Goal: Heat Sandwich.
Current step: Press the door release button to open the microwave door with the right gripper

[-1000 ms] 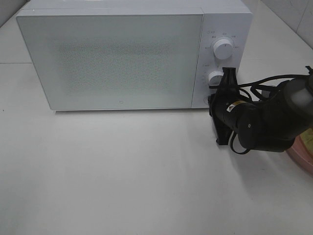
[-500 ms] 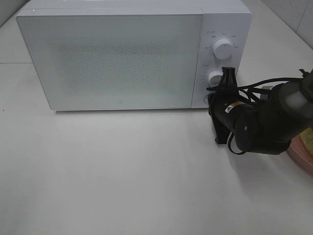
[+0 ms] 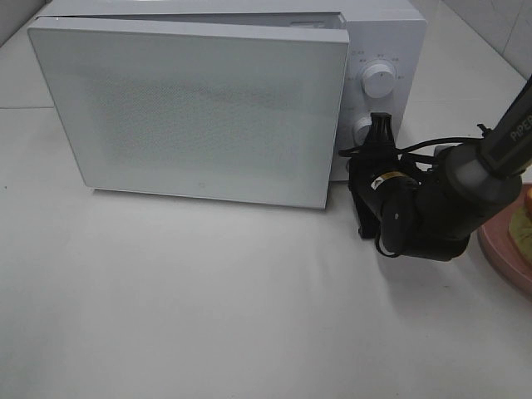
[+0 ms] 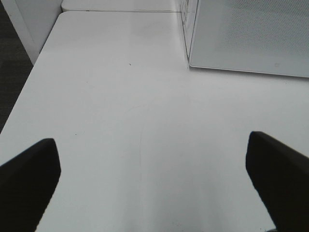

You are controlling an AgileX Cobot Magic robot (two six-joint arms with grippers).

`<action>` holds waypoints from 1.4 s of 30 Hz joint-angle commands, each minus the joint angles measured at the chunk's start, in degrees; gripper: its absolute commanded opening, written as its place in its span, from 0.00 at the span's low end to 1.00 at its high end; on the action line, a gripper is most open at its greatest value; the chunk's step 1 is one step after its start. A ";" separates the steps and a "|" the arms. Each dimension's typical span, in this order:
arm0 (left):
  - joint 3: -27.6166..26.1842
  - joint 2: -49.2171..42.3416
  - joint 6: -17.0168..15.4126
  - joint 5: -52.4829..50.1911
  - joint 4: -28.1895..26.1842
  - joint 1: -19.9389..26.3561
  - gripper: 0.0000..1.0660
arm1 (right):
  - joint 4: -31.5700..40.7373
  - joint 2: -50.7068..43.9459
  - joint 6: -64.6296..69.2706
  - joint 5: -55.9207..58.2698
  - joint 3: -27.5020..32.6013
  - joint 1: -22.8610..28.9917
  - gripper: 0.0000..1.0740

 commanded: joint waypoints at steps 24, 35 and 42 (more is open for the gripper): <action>0.11 -1.78 -0.06 -0.06 -0.11 0.17 0.98 | -1.83 -2.23 -3.09 -3.09 -4.70 -2.12 0.01; 0.11 -1.78 -0.06 -0.06 -0.11 0.17 0.98 | -1.38 -5.39 -6.07 4.76 -3.09 -2.12 0.01; 0.11 -1.78 -0.06 -0.06 -0.11 0.17 0.98 | 0.11 -7.85 -10.49 11.92 -1.95 -2.12 0.01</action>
